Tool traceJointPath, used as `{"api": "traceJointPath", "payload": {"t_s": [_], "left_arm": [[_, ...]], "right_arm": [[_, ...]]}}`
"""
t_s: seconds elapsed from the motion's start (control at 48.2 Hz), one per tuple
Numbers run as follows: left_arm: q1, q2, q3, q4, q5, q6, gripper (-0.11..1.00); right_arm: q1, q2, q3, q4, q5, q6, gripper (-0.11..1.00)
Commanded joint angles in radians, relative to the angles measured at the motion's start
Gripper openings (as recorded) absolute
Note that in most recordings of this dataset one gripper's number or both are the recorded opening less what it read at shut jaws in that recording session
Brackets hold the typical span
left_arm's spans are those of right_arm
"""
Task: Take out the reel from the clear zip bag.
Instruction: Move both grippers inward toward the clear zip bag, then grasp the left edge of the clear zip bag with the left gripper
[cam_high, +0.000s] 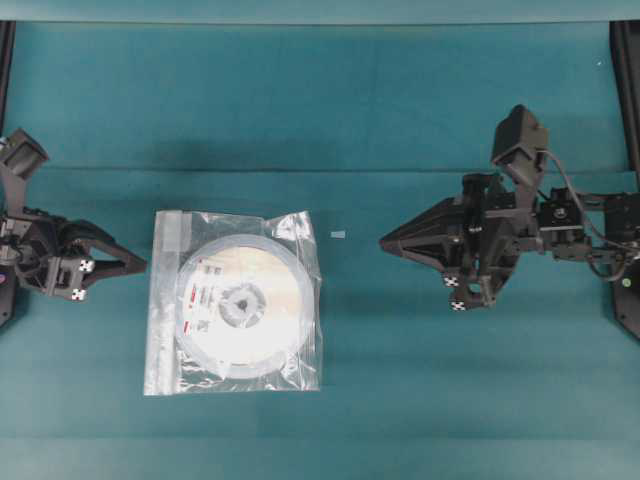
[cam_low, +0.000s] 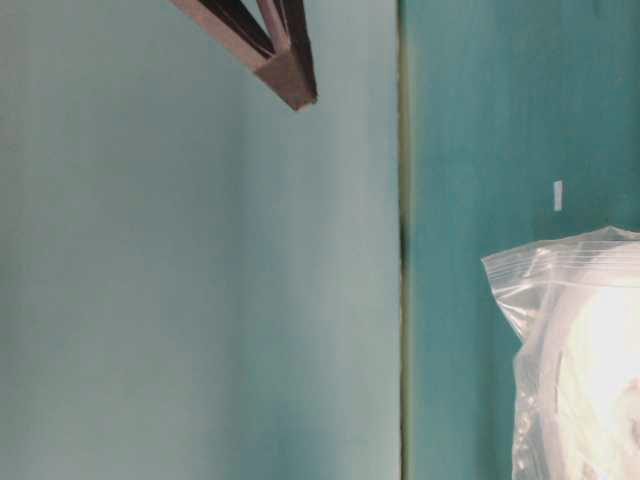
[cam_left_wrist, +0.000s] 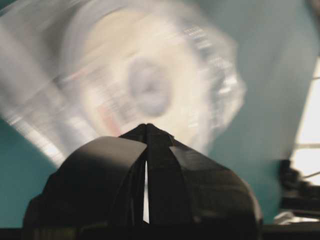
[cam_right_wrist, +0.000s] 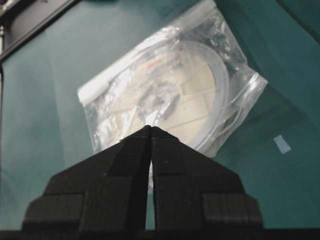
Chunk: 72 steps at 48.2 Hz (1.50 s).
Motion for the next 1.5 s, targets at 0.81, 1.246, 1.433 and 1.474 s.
{"api": "traceJointPath", "payload": {"t_s": [0.81,1.246,1.433,1.474], "left_arm": [[0.000,0.196,0.084,0.005,-0.175,-0.002,0.92],[-0.011,0.446,-0.014,0.005,-0.287,0.005,0.93],[-0.011,0.506,-0.048,0.005,-0.287,0.006,0.92],[-0.012,0.509,-0.046,0.003,-0.287,0.006,0.92]], "right_arm": [[0.006,0.034,-0.038,0.005,-0.005,0.009,0.00],[0.009,0.040,-0.038,0.005,-0.006,0.008,0.00],[0.012,0.041,-0.038,0.005,-0.005,0.009,0.00],[0.012,0.041,-0.038,0.003,-0.005,0.008,0.00]]}}
